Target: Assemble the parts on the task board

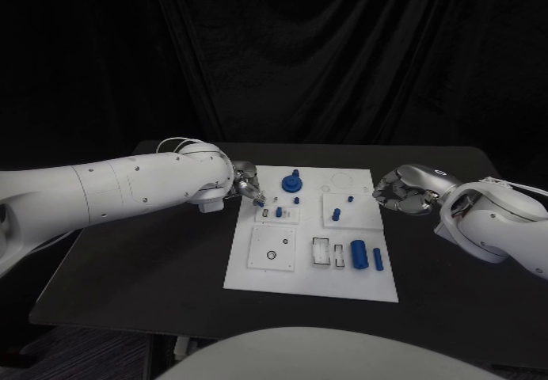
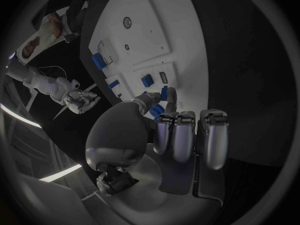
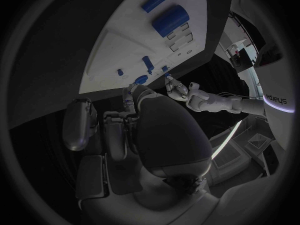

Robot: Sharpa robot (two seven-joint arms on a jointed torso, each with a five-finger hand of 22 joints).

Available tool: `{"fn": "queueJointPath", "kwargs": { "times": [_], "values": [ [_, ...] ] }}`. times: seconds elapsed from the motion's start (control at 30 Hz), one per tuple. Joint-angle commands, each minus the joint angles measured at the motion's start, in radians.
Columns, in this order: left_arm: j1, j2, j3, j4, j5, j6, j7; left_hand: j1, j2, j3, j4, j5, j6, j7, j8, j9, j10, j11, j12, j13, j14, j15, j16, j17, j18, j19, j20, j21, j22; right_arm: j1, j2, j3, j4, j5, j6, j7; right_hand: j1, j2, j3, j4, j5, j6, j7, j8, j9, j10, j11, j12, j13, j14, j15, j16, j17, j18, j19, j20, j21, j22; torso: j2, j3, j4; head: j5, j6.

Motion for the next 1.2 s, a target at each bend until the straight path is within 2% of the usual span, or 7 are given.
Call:
{"fn": "queueJointPath", "kwargs": {
  "times": [0.03,0.33,0.53,0.73,1.2],
  "values": [
    [-0.002,0.008,0.001,-0.001,0.001,0.017,-0.001,-0.010,-0.003,0.008,0.000,-0.005,0.006,-0.003,0.003,0.000,0.104,-0.008,0.003,0.261,0.104,-0.006,0.003,0.263,-0.006,0.105,-0.006,-0.003,0.263,-0.002,0.000,0.001,0.002,-0.001,0.003,-0.018,-0.001,0.006,0.004,-0.001,0.006,-0.004,0.001,0.000,-0.002,0.106,0.005,0.003,0.263,0.103,0.006,-0.005,0.255,0.005,-0.004,-0.001,-0.006,0.174,0.000,0.0000,-0.0007,0.000,0.000],
    [-0.008,0.024,0.001,-0.021,0.001,0.013,0.005,-0.012,-0.001,0.011,0.001,-0.007,0.006,-0.003,0.002,0.000,0.104,-0.008,0.003,0.261,0.104,-0.006,0.003,0.263,-0.006,0.105,-0.006,-0.003,0.263,-0.002,0.002,0.001,0.002,-0.001,0.002,-0.017,-0.002,0.007,0.005,-0.001,0.006,-0.005,0.001,-0.001,-0.002,0.106,0.005,0.003,0.263,0.103,0.006,-0.006,0.254,0.005,-0.005,-0.001,-0.008,0.174,0.001,-0.0002,-0.0026,0.001,0.000],
    [-0.009,0.027,0.001,-0.027,0.001,0.020,0.006,-0.013,0.000,0.012,0.001,-0.007,0.007,-0.003,0.002,0.000,0.104,-0.008,0.003,0.261,0.104,-0.006,0.003,0.263,-0.006,0.105,-0.007,-0.003,0.263,-0.002,0.004,0.001,0.000,-0.001,0.004,-0.017,-0.002,0.007,0.005,-0.001,0.006,-0.005,0.001,-0.001,-0.002,0.106,0.005,0.003,0.263,0.103,0.006,-0.006,0.254,0.005,-0.005,-0.001,-0.008,0.174,0.000,-0.0008,-0.0011,0.001,0.000],
    [-0.011,0.026,0.001,-0.024,0.001,0.029,0.005,-0.014,0.001,0.014,0.002,-0.007,0.007,-0.002,0.002,0.000,0.104,-0.008,0.003,0.261,0.104,-0.006,0.003,0.263,-0.006,0.105,-0.007,-0.003,0.263,-0.002,0.007,0.001,-0.002,-0.001,0.006,-0.017,-0.002,0.007,0.005,-0.001,0.006,-0.005,0.001,-0.001,-0.002,0.106,0.005,0.003,0.263,0.103,0.006,-0.006,0.254,0.005,-0.005,-0.001,-0.008,0.174,0.000,-0.0001,-0.0031,0.002,0.000],
    [-0.014,0.018,0.001,-0.011,0.001,0.039,0.003,-0.015,0.002,0.015,0.003,-0.008,0.008,-0.002,0.002,0.000,0.104,-0.008,0.003,0.261,0.104,-0.006,0.003,0.263,-0.006,0.105,-0.007,-0.003,0.263,-0.003,0.007,0.001,-0.003,-0.001,0.011,-0.019,-0.002,0.007,0.005,-0.001,0.006,-0.005,0.001,-0.001,-0.002,0.106,0.005,0.003,0.263,0.103,0.006,-0.006,0.254,0.005,-0.005,-0.001,-0.008,0.174,0.000,-0.0002,-0.0019,0.003,0.000]
  ]
}}
